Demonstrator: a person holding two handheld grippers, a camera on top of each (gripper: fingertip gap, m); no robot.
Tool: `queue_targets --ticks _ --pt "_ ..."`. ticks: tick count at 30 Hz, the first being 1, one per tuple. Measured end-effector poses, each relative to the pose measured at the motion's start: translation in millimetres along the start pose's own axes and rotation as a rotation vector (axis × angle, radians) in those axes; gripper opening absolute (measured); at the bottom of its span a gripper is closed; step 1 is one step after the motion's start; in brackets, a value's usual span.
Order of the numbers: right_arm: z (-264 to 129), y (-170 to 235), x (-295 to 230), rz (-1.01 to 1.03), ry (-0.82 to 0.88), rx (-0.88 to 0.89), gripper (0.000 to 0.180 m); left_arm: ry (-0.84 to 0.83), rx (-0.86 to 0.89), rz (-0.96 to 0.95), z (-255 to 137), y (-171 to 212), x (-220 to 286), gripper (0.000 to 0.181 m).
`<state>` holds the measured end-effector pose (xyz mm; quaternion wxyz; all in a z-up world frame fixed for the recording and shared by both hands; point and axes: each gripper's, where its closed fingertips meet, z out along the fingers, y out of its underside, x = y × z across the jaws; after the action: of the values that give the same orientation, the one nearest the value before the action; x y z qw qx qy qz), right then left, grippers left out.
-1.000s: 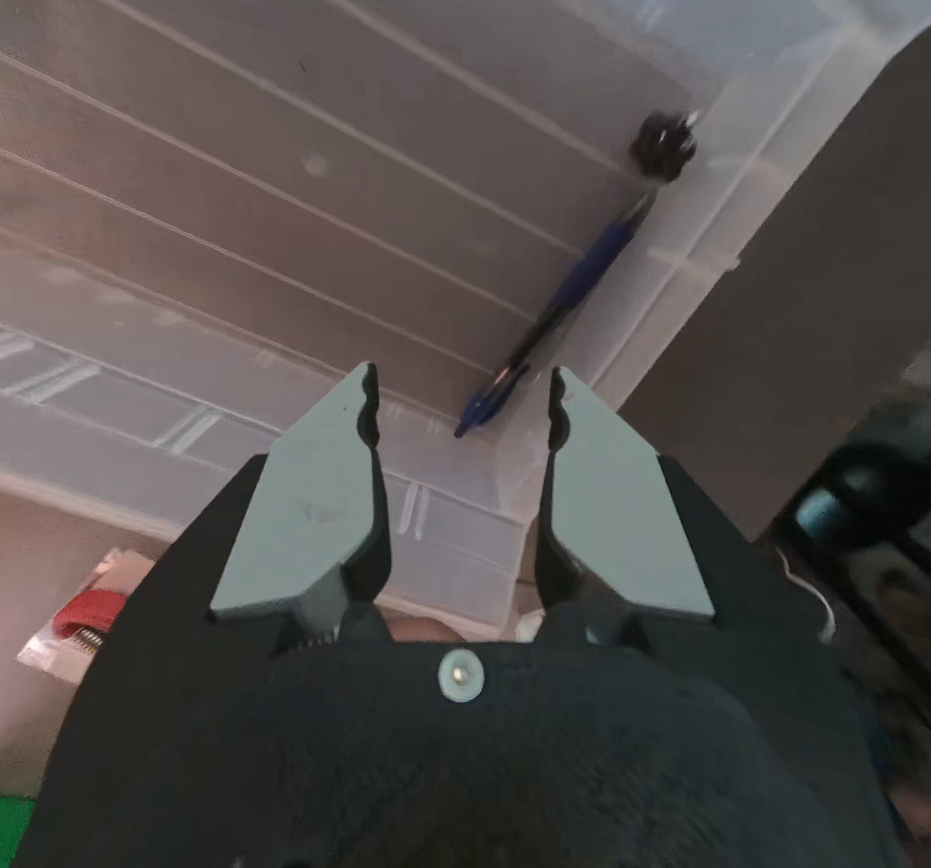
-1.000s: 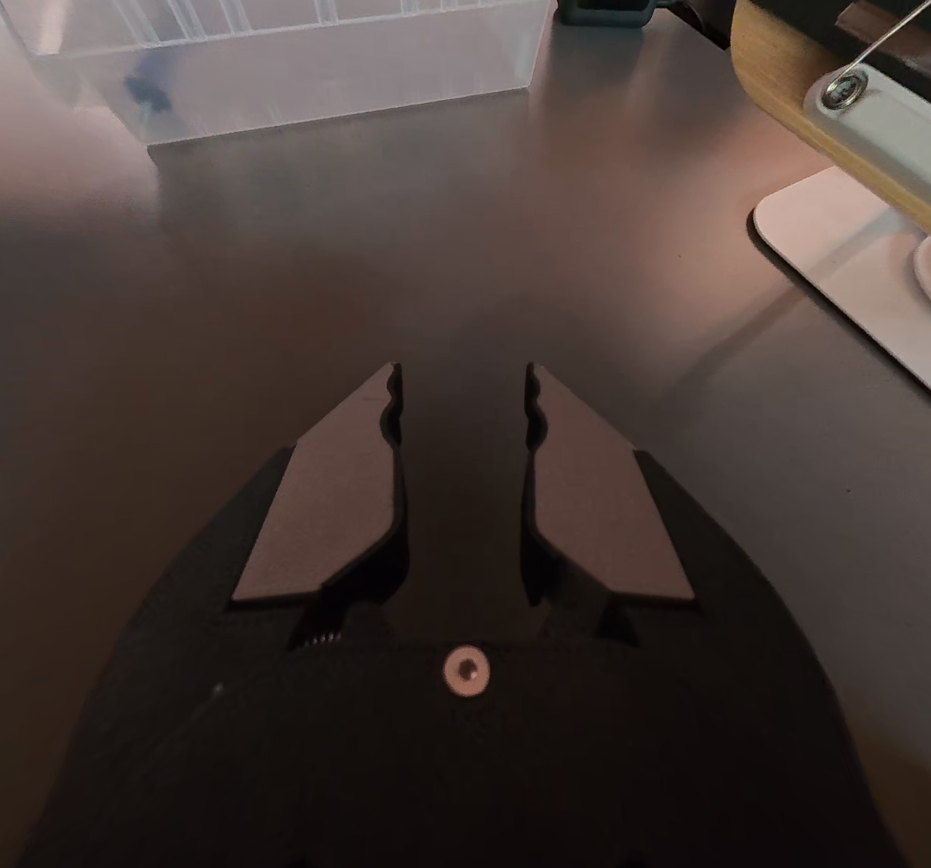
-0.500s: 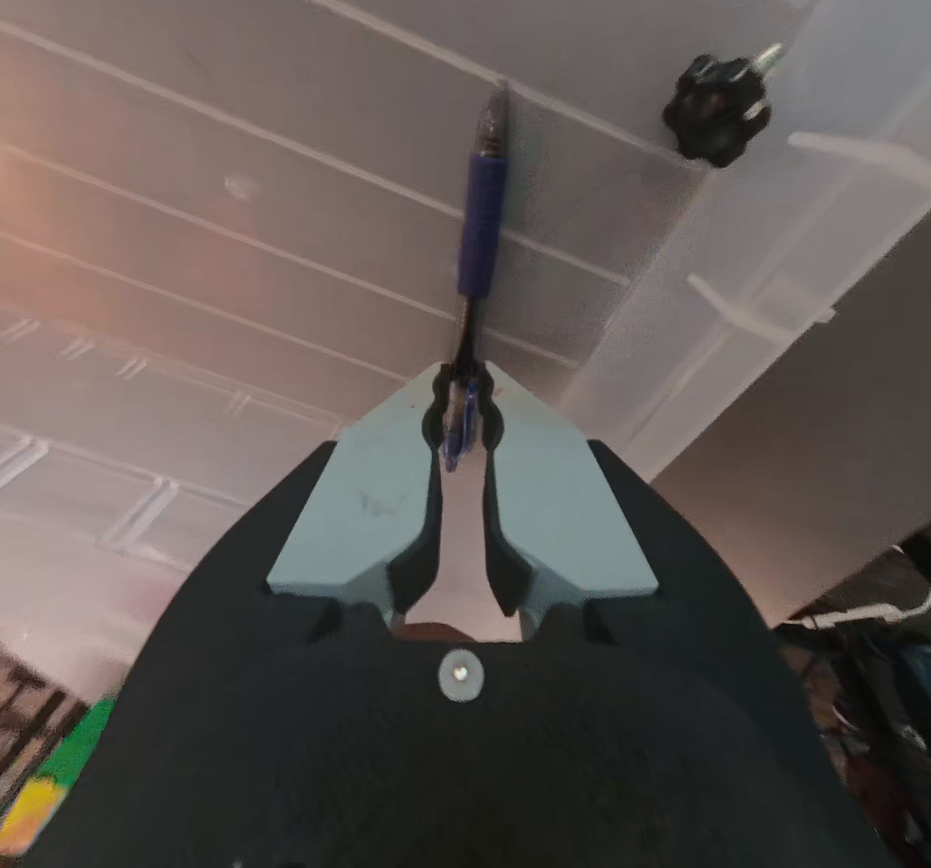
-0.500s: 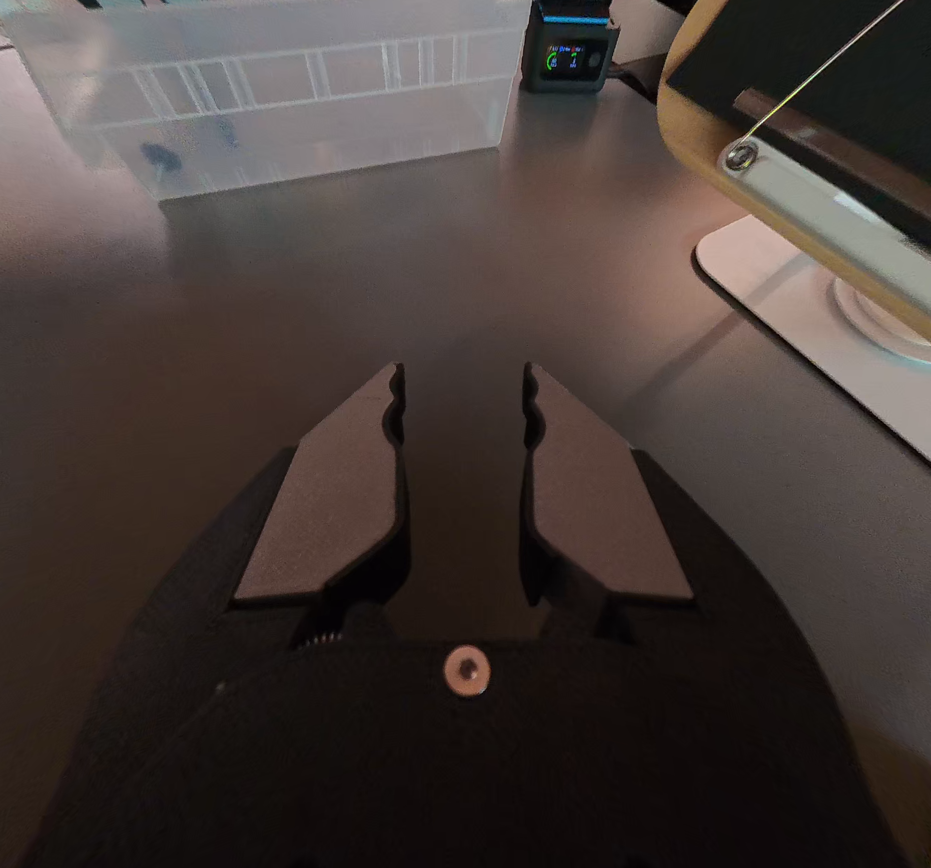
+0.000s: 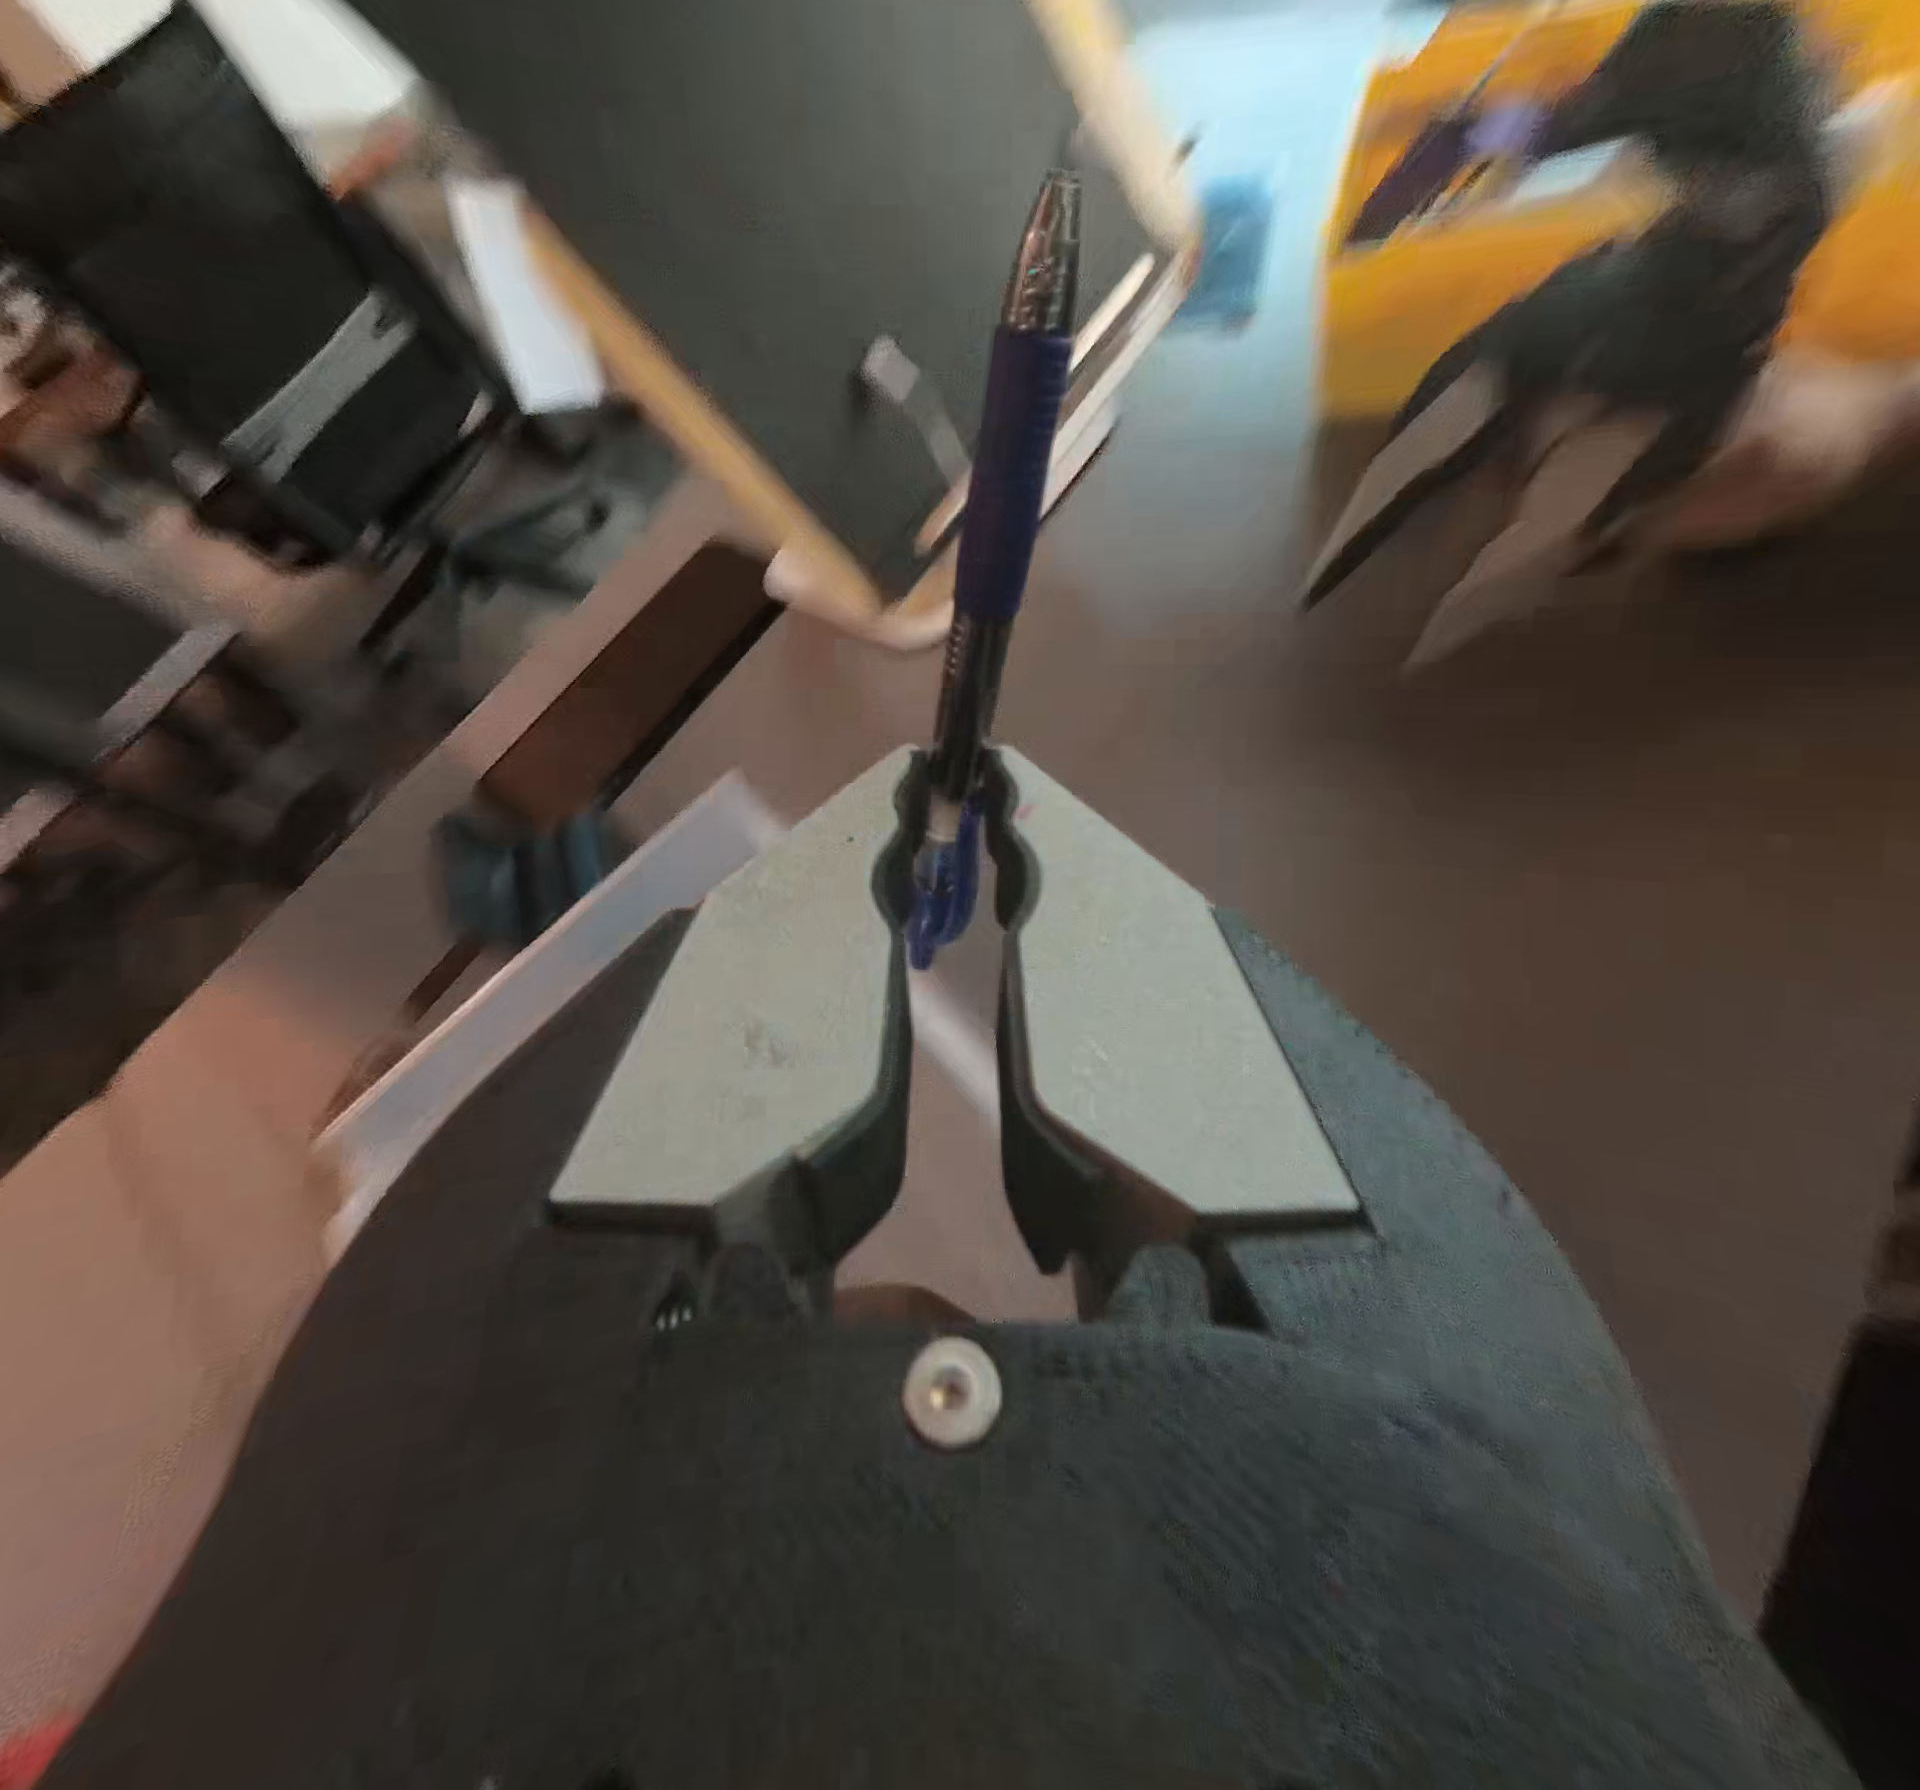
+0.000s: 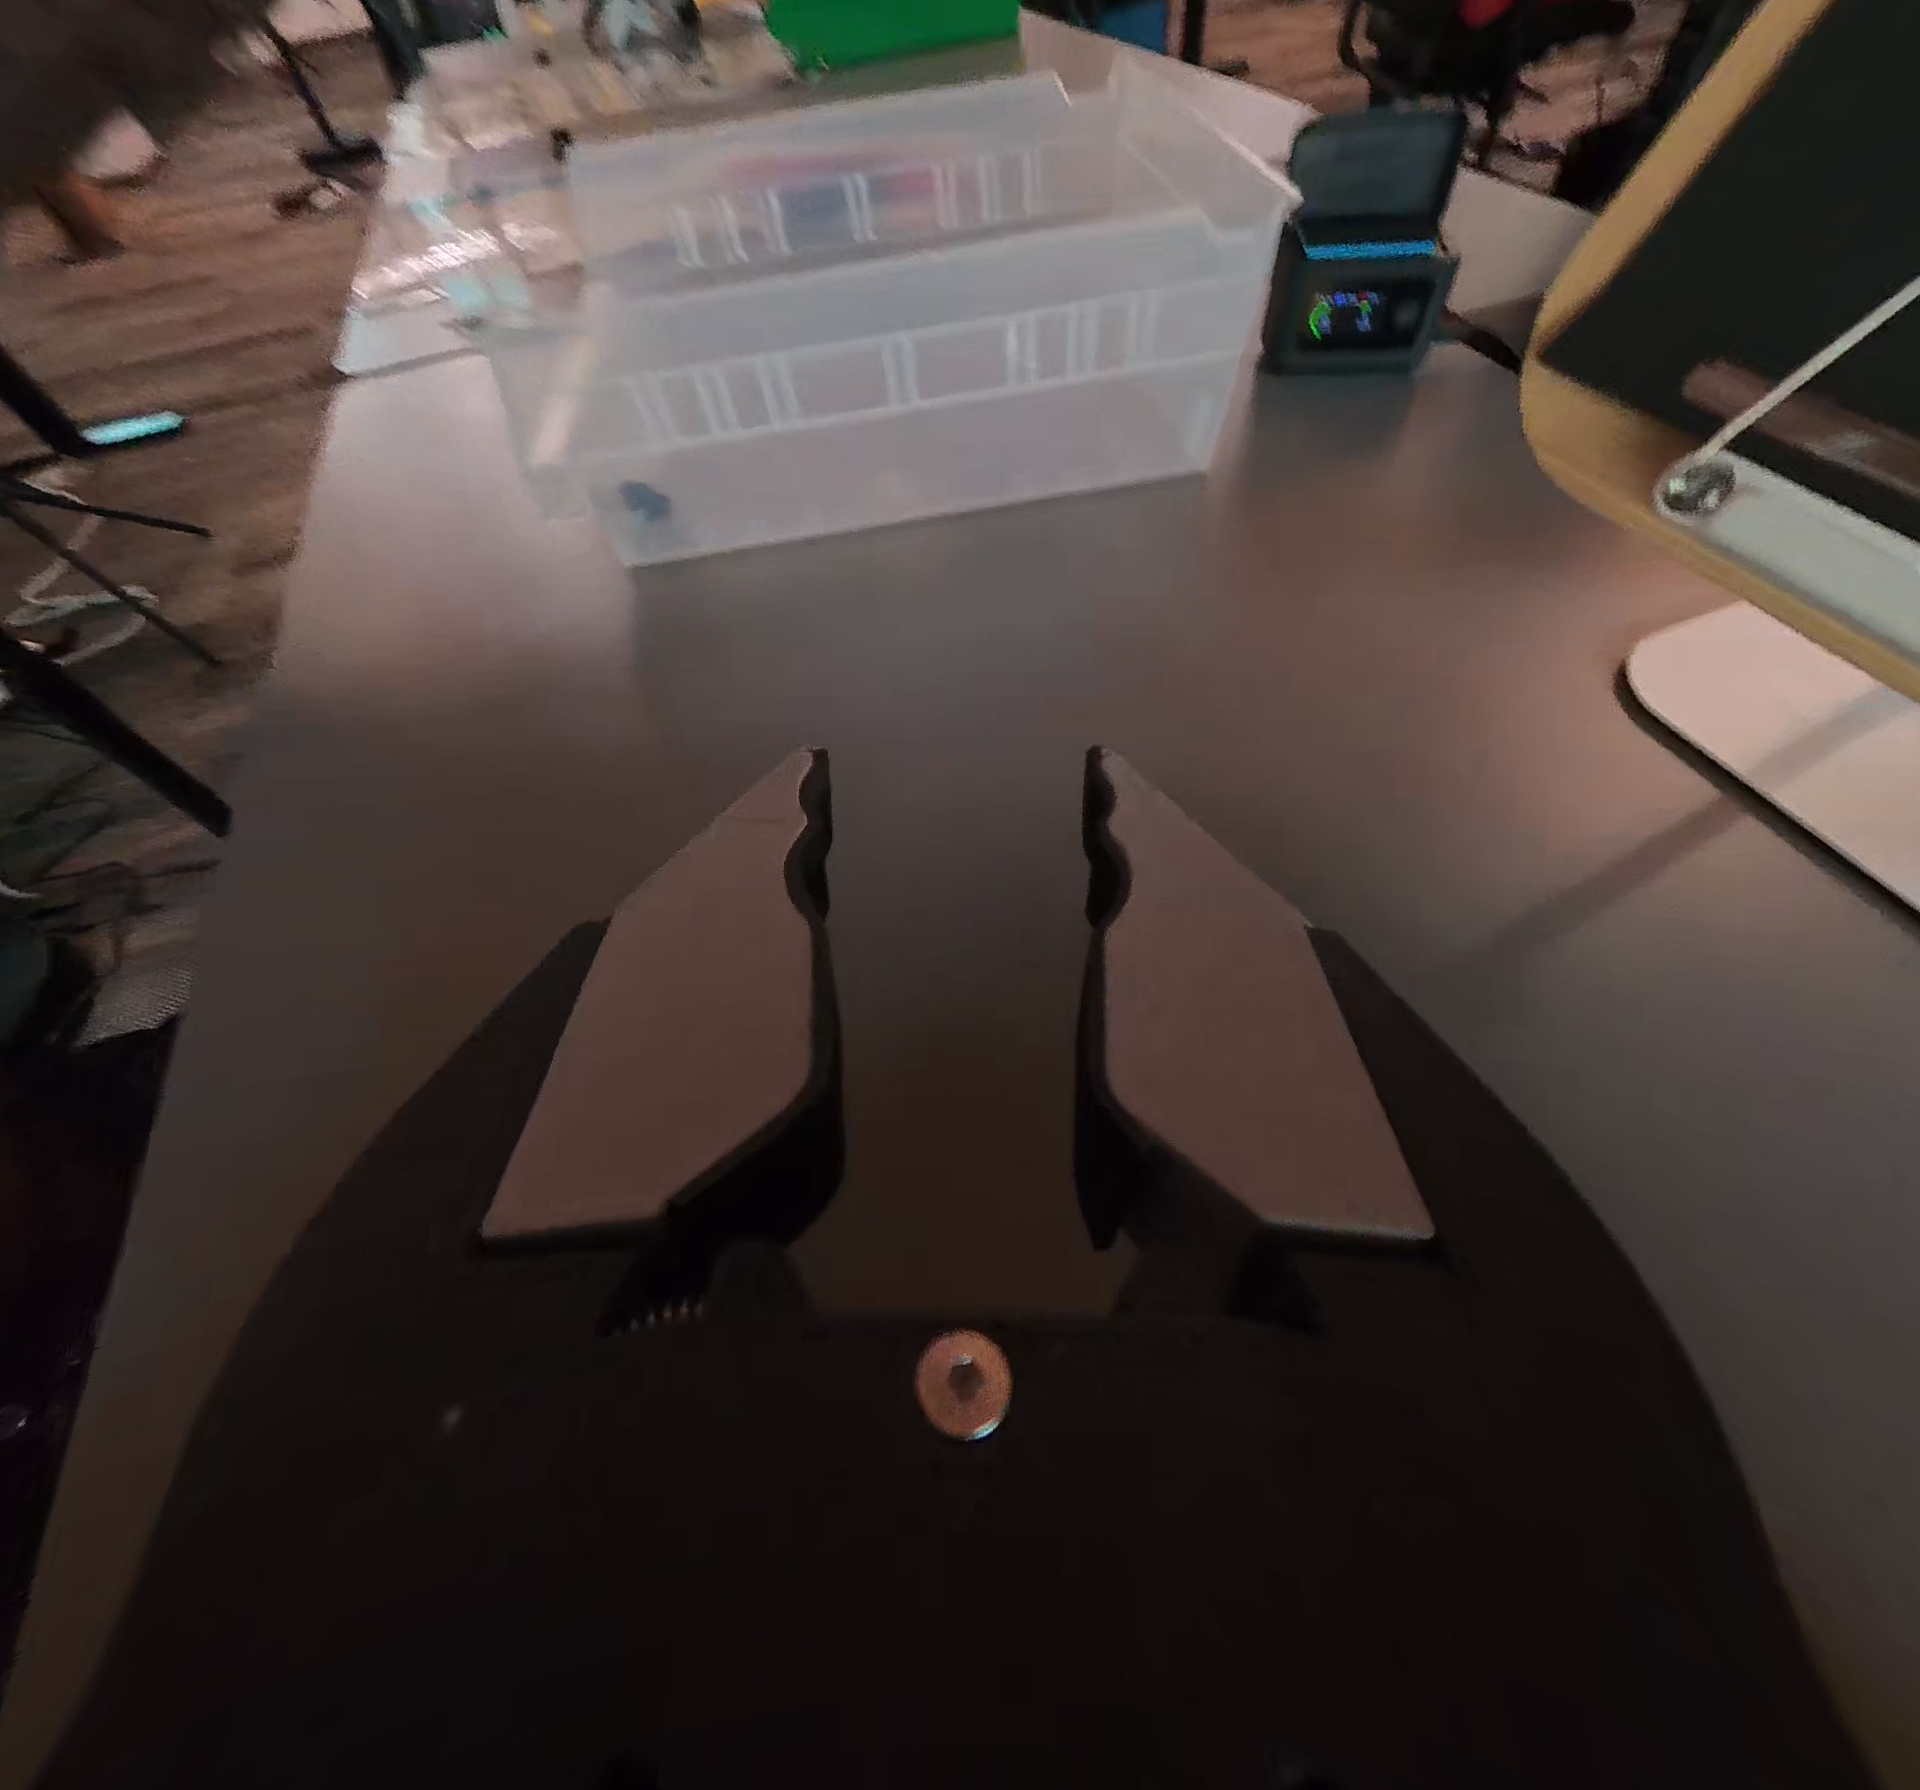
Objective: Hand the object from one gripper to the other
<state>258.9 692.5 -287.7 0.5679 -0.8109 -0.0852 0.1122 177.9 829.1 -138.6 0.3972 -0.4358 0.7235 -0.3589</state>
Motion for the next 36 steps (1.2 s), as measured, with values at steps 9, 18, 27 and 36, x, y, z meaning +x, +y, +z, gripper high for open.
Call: queue_targets --ticks 9,18,27,36 --pt "-55 -54 -12 -0.001 -0.148 0.299 0.047 0.382 0.29 -0.193 123 -40 133 0.006" --pt "-52 -42 -1 0.056 -0.182 0.263 0.035 0.499 0.321 -0.216 184 8 161 0.007" --pt "-37 -34 4 -0.126 -0.027 0.193 0.007 0.539 0.29 -0.255 179 14 163 0.008" --pt "-49 -27 49 -0.758 0.609 -0.027 0.006 0.576 0.255 -0.371 173 17 151 0.045"
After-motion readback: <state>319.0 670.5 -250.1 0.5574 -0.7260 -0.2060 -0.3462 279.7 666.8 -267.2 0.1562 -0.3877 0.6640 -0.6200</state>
